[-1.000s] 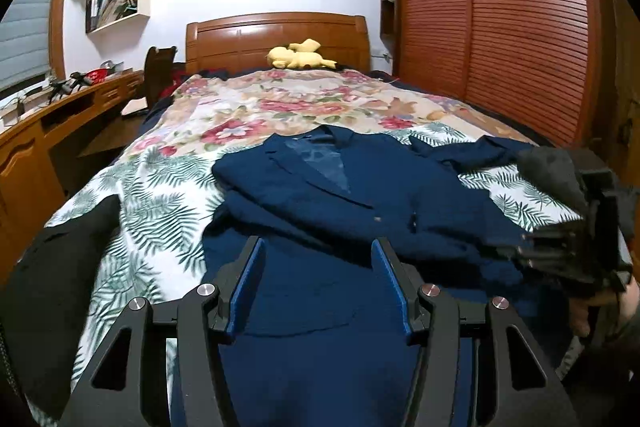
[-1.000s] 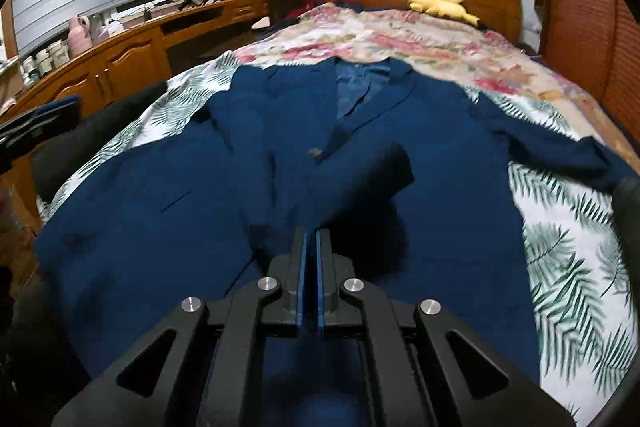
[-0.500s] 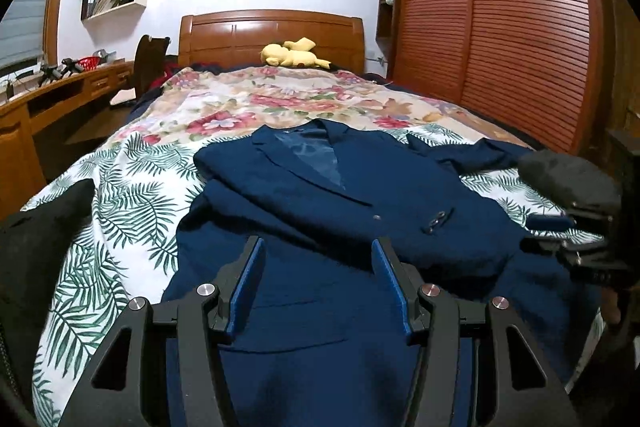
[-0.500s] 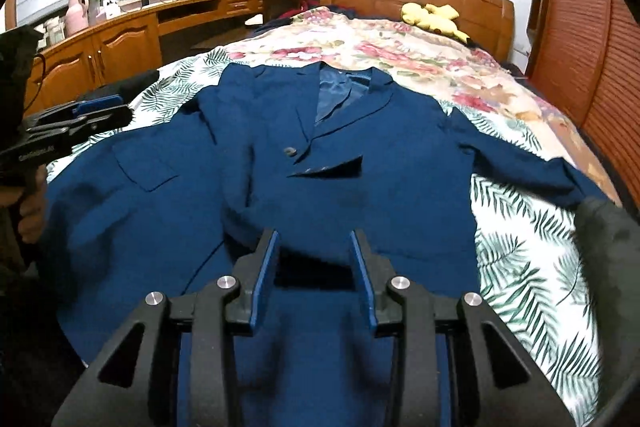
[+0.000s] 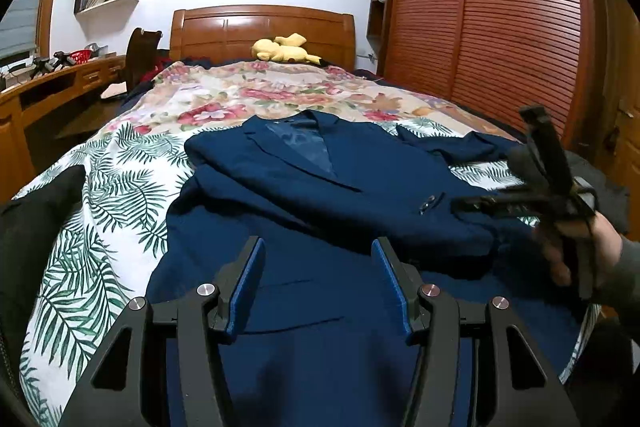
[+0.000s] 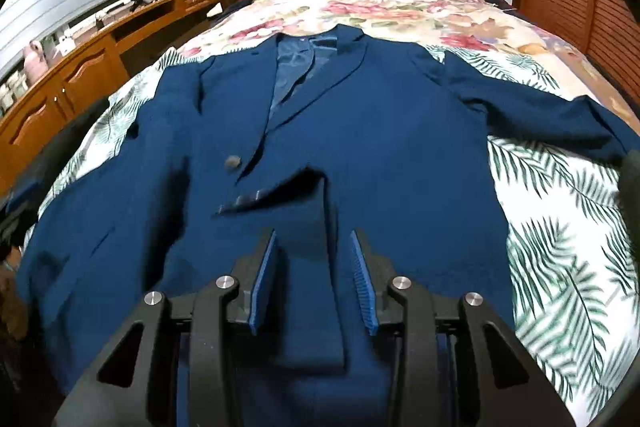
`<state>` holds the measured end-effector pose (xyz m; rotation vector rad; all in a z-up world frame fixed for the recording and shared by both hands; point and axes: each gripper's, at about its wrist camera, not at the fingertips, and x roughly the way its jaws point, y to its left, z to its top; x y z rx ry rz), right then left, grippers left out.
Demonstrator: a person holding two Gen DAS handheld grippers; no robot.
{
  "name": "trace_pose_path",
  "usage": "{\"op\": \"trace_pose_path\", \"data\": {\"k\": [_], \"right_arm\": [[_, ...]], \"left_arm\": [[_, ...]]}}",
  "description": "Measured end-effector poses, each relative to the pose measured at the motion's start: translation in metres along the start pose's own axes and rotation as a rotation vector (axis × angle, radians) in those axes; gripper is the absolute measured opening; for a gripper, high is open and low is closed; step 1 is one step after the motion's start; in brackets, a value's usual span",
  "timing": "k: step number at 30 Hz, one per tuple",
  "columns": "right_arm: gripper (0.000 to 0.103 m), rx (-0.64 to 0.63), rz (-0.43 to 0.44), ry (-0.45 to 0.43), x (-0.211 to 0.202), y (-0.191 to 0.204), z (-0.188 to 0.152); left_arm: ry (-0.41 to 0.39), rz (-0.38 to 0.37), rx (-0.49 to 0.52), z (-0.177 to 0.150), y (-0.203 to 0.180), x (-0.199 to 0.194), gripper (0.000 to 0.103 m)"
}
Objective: Fold large clothes
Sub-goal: 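Lift the held sleeve and fold it across the blazer front over the first sleeve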
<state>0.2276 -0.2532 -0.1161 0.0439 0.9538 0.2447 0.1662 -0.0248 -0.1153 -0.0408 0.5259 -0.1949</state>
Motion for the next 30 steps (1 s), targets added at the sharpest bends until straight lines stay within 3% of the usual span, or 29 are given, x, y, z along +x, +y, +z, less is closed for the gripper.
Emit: {"op": "trace_pose_path", "data": {"k": [7, 8, 10, 13, 16, 20, 23, 25, 30], "right_arm": [[0.042, 0.027, 0.055, 0.137, 0.029, 0.003, 0.011], [0.036, 0.026, 0.075, 0.154, 0.031, 0.004, 0.008], [0.009, 0.006, 0.1, 0.161, 0.031, 0.007, 0.007], [0.003, -0.037, 0.135, 0.12, 0.017, 0.012, 0.005], [0.002, -0.04, 0.124, 0.003, -0.017, 0.014, 0.006], [0.002, -0.01, 0.011, -0.164, -0.077, 0.003, 0.008], [0.002, 0.01, -0.207, -0.248, -0.112, -0.008, 0.001], [0.002, 0.031, -0.305, -0.243, -0.121, -0.018, -0.008], [0.002, 0.052, -0.341, -0.119, -0.108, -0.035, -0.029]], "left_arm": [[0.005, 0.008, -0.009, -0.002, 0.0, -0.001, 0.057], [0.005, 0.008, -0.011, -0.002, 0.0, -0.002, 0.057], [0.005, 0.009, -0.016, -0.002, -0.001, -0.003, 0.057], [0.003, 0.009, -0.021, -0.002, -0.001, -0.004, 0.057], [-0.001, 0.009, -0.024, -0.003, -0.001, -0.005, 0.057], [-0.003, 0.009, -0.026, -0.003, -0.003, -0.006, 0.057], [-0.005, 0.009, -0.027, -0.003, -0.003, -0.007, 0.057], [-0.005, 0.009, -0.028, -0.003, -0.003, -0.007, 0.057], [-0.003, 0.005, -0.03, -0.003, -0.003, -0.005, 0.057]]}}
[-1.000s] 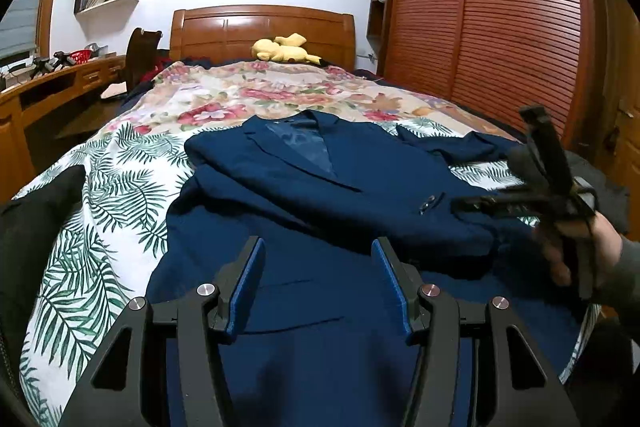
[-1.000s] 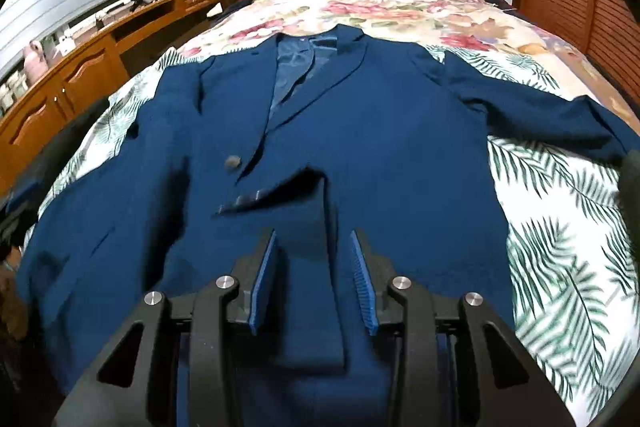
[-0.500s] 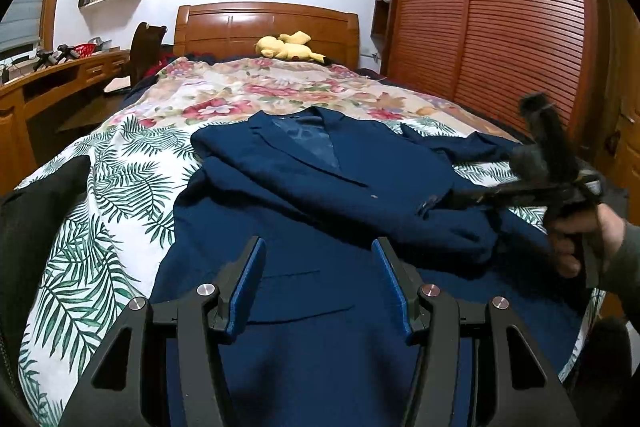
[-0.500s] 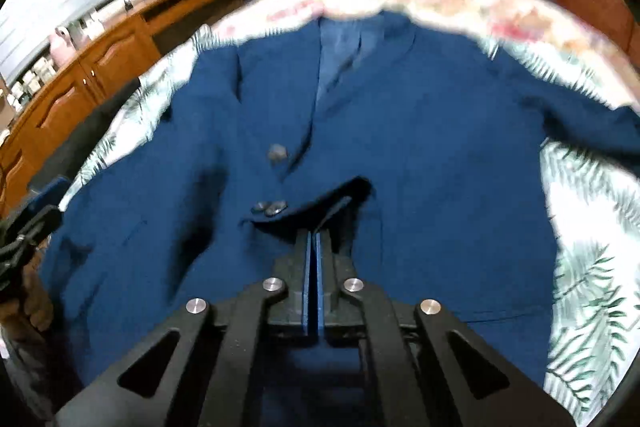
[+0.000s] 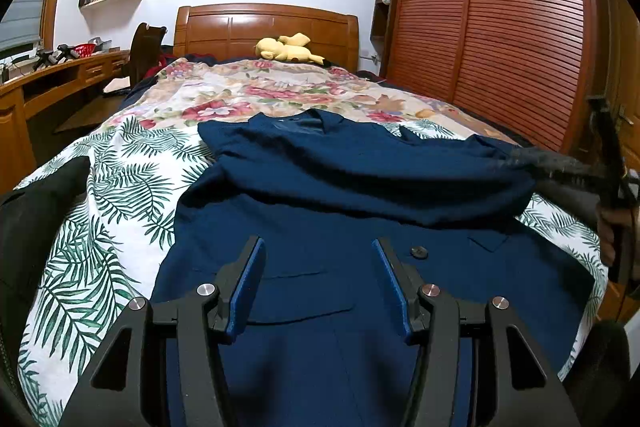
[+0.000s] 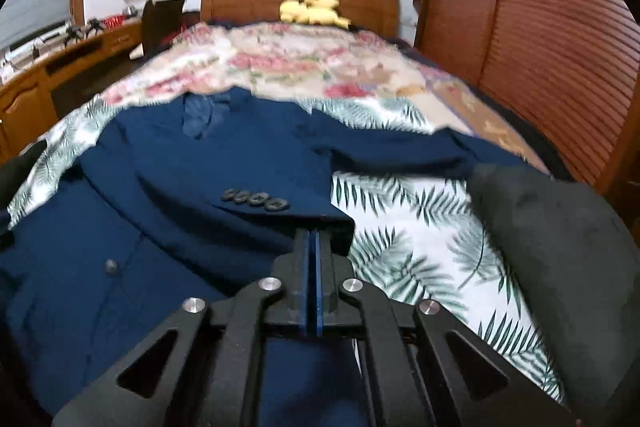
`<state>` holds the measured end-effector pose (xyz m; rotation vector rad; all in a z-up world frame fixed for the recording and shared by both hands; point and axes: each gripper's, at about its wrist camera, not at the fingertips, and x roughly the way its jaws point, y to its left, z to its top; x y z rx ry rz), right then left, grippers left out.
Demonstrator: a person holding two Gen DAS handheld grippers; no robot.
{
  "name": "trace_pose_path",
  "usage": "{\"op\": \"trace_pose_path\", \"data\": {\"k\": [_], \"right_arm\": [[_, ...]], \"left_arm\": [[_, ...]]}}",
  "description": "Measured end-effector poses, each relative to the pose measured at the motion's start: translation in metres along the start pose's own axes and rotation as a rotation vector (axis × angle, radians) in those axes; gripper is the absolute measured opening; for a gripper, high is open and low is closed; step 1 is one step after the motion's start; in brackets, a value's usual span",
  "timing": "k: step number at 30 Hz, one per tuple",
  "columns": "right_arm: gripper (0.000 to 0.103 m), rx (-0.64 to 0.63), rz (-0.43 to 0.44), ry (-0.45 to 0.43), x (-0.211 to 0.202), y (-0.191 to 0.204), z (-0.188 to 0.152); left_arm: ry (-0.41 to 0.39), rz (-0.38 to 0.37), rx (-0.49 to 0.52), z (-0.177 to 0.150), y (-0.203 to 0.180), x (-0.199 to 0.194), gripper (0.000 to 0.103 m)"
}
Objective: Fold large clothes
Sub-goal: 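Lift the held sleeve and fold it across the blazer front over the first sleeve, then lower the buttoned cuff onto the blazer and open the right gripper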
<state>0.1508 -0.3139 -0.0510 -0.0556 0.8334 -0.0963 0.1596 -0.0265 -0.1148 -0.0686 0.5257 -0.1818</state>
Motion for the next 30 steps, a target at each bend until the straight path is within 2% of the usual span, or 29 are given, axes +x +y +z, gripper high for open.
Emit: {"op": "trace_pose_path", "data": {"k": [2, 3, 4, 7, 9, 11, 15, 18, 23, 26, 27, 30], "right_arm": [[0.003, -0.001, 0.01, 0.044, 0.005, -0.004, -0.005], [0.016, -0.006, 0.006, 0.037, 0.002, -0.002, -0.007], [0.035, -0.016, -0.002, 0.022, 0.0, -0.001, -0.008], [0.061, -0.033, 0.0, -0.011, -0.003, 0.002, -0.003], [0.067, -0.04, 0.01, -0.013, -0.002, 0.002, -0.002], [0.067, -0.046, 0.031, -0.001, 0.002, 0.001, -0.005], [0.067, -0.047, 0.066, 0.086, 0.024, 0.001, -0.017], [0.053, -0.051, 0.089, 0.162, 0.045, 0.005, -0.027], [0.045, 0.0, 0.081, 0.223, 0.07, -0.004, -0.032], [0.026, 0.022, 0.117, 0.227, 0.075, -0.009, -0.031], [0.014, 0.008, 0.121, 0.212, 0.071, -0.008, -0.031], [0.008, -0.007, 0.143, 0.164, 0.056, -0.005, -0.026]], "left_arm": [[0.0, 0.001, 0.004, 0.0, -0.001, 0.001, 0.057], [0.0, 0.002, 0.006, 0.0, -0.002, 0.001, 0.057], [0.001, 0.003, 0.007, 0.0, -0.002, 0.002, 0.057], [0.004, 0.002, 0.008, 0.0, -0.002, 0.003, 0.057], [0.004, 0.001, 0.007, 0.0, -0.002, 0.004, 0.057], [0.005, 0.0, 0.009, 0.001, -0.003, 0.004, 0.057], [0.004, -0.005, 0.013, 0.0, -0.003, 0.005, 0.057], [0.004, -0.01, 0.011, 0.001, -0.003, 0.006, 0.057], [0.008, -0.017, 0.018, 0.0, -0.003, 0.008, 0.057], [0.01, -0.019, 0.024, -0.001, -0.004, 0.01, 0.057], [0.01, -0.019, 0.026, -0.001, -0.003, 0.01, 0.057], [0.009, -0.019, 0.026, 0.0, -0.003, 0.01, 0.057]]}}
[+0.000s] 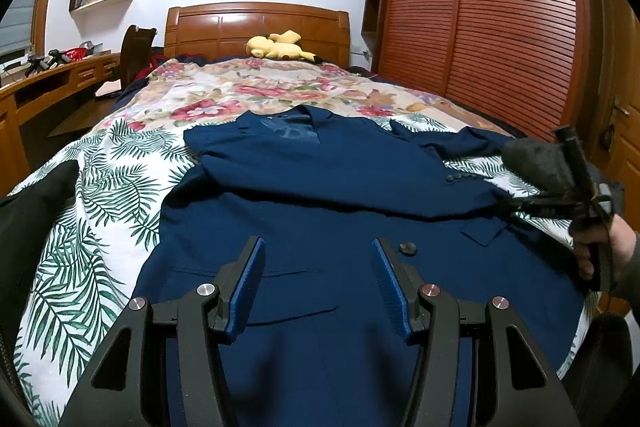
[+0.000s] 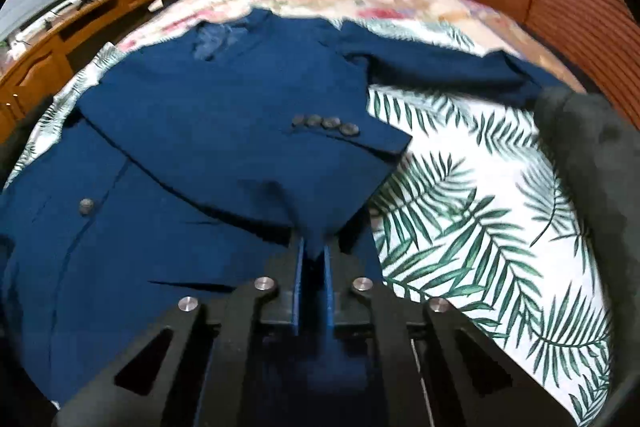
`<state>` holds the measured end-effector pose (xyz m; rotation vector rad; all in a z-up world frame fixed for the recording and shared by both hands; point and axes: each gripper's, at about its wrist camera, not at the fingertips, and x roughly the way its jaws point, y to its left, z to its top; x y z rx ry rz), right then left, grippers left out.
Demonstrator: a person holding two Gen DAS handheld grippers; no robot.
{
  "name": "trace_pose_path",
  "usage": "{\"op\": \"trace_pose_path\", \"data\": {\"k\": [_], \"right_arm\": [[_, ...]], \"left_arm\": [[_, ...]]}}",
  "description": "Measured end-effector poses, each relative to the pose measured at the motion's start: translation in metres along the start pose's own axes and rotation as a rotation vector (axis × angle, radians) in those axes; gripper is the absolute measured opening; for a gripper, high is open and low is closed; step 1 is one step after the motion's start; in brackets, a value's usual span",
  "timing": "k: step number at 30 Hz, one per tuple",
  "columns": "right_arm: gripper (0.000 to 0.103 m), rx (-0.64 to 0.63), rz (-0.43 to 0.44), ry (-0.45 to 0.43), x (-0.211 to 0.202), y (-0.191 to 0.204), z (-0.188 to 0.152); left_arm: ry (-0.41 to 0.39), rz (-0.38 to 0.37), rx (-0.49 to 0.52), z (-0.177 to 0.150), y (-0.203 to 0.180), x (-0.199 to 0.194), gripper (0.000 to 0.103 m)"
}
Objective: Fold large clothes
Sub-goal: 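Lower the buttoned cuff onto the blazer and open the right gripper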
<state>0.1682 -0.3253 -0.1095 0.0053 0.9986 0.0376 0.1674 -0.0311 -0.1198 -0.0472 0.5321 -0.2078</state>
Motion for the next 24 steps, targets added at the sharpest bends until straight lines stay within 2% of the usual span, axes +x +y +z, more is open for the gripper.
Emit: {"op": "trace_pose_path", "data": {"k": [3, 5, 9, 14, 18, 20, 21, 23, 24], "right_arm": [[0.008, -0.003, 0.032, -0.059, -0.03, 0.01, 0.001], [0.004, -0.009, 0.052, -0.08, -0.048, 0.018, 0.001], [0.003, -0.05, 0.073, -0.098, -0.069, 0.034, -0.007], [0.003, -0.085, 0.099, -0.113, -0.079, 0.048, -0.015], [0.003, -0.136, 0.068, -0.104, -0.08, 0.058, -0.023], [0.004, -0.144, 0.056, -0.07, -0.076, 0.058, -0.027], [0.006, -0.141, 0.053, -0.058, -0.075, 0.058, -0.03], [0.024, -0.135, 0.063, -0.04, -0.075, 0.055, -0.035], [0.037, -0.136, 0.053, -0.042, -0.077, 0.053, -0.037]], "left_arm": [[-0.002, 0.0, 0.001, 0.0, 0.0, -0.001, 0.057], [-0.004, 0.002, 0.002, 0.0, 0.0, -0.001, 0.057], [-0.004, 0.003, 0.003, -0.001, 0.001, -0.001, 0.057], [-0.002, 0.004, 0.005, -0.002, -0.001, -0.001, 0.057], [-0.001, 0.005, 0.013, -0.002, -0.001, -0.002, 0.057], [-0.002, 0.007, 0.015, -0.002, -0.001, -0.002, 0.057], [-0.002, 0.007, 0.015, -0.002, 0.0, -0.003, 0.057], [-0.003, 0.01, 0.016, -0.002, 0.0, -0.003, 0.057], [-0.004, 0.012, 0.019, -0.002, -0.001, -0.004, 0.057]]}}
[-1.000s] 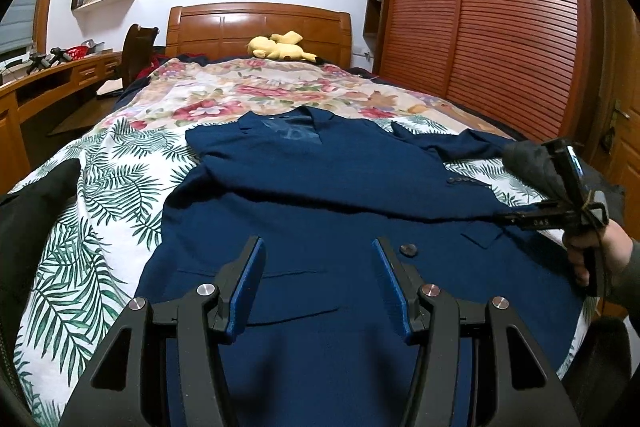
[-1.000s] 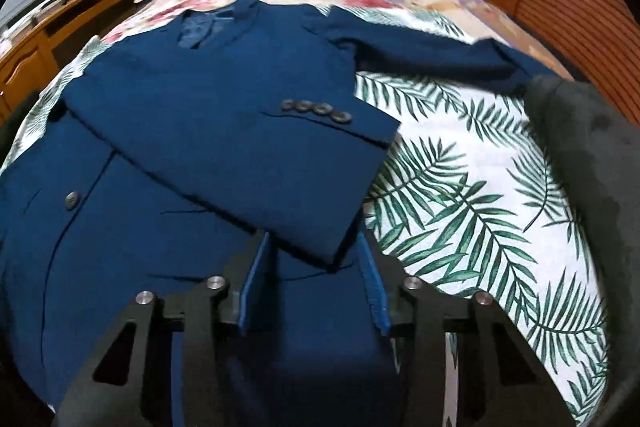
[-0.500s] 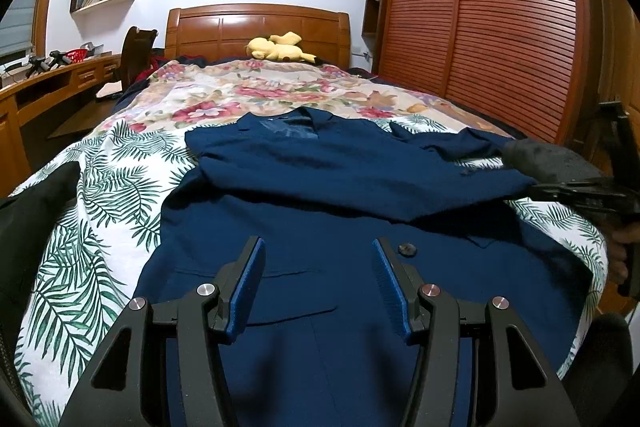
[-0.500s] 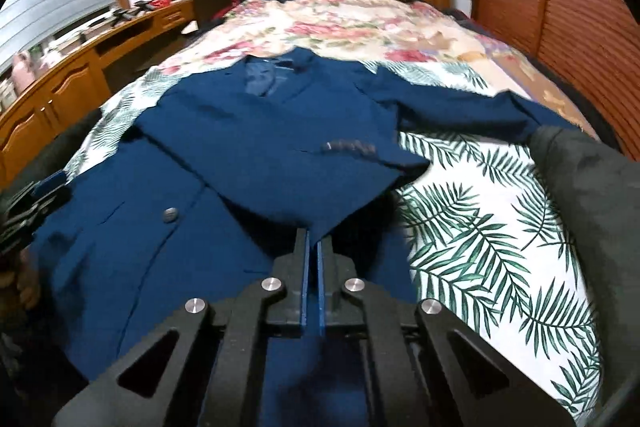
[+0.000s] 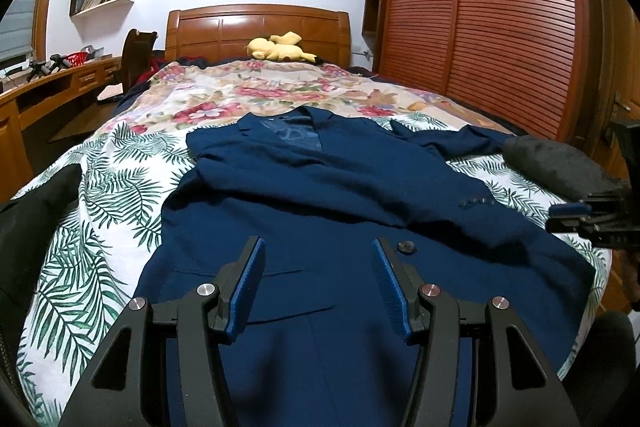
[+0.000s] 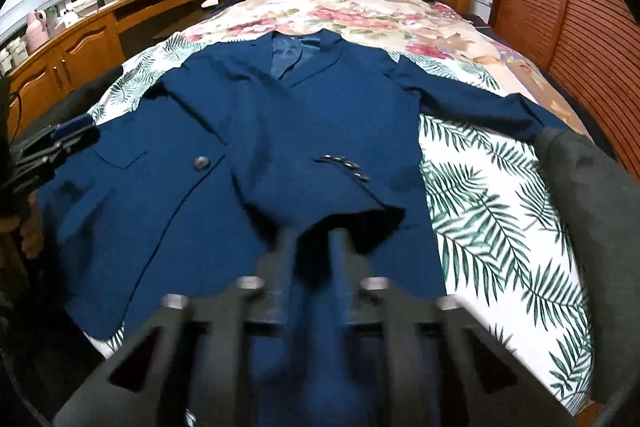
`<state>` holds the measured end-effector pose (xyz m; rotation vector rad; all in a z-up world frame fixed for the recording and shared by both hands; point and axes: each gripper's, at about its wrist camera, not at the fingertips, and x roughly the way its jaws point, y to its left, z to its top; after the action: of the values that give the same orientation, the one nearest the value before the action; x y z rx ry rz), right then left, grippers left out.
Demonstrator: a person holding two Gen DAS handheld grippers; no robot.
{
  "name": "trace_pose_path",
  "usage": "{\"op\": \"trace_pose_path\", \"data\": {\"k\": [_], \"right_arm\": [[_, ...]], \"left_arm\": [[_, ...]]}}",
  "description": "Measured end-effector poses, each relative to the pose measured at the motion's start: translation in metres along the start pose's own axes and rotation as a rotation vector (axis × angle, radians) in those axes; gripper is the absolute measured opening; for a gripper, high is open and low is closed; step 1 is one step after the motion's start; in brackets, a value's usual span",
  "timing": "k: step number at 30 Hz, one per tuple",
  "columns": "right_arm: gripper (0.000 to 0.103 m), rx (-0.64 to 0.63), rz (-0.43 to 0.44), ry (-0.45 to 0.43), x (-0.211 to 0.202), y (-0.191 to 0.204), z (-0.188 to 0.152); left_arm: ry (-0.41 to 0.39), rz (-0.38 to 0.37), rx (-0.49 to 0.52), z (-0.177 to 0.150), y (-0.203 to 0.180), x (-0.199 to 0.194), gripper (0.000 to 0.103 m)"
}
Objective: Fold large clothes
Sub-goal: 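Lower the buttoned cuff onto the blazer and open the right gripper, then move the right gripper to the blazer side edge and grasp it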
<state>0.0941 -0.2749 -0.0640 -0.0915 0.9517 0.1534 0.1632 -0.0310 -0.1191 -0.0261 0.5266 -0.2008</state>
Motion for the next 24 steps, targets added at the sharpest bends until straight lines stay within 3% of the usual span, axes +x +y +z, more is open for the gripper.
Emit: {"op": "trace_pose_path", "data": {"k": [9, 18, 24], "right_arm": [[0.039, 0.004, 0.001, -0.082, 0.0, -0.017, 0.009], [0.039, 0.031, 0.035, -0.008, 0.064, -0.045, 0.019], [0.039, 0.053, 0.074, -0.012, 0.071, -0.061, 0.016]], "left_arm": [[-0.014, 0.006, 0.044, 0.015, -0.017, -0.005, 0.057], [0.013, -0.01, 0.068, 0.037, -0.034, 0.025, 0.057], [0.025, -0.033, 0.076, 0.051, -0.039, 0.061, 0.057]]}}
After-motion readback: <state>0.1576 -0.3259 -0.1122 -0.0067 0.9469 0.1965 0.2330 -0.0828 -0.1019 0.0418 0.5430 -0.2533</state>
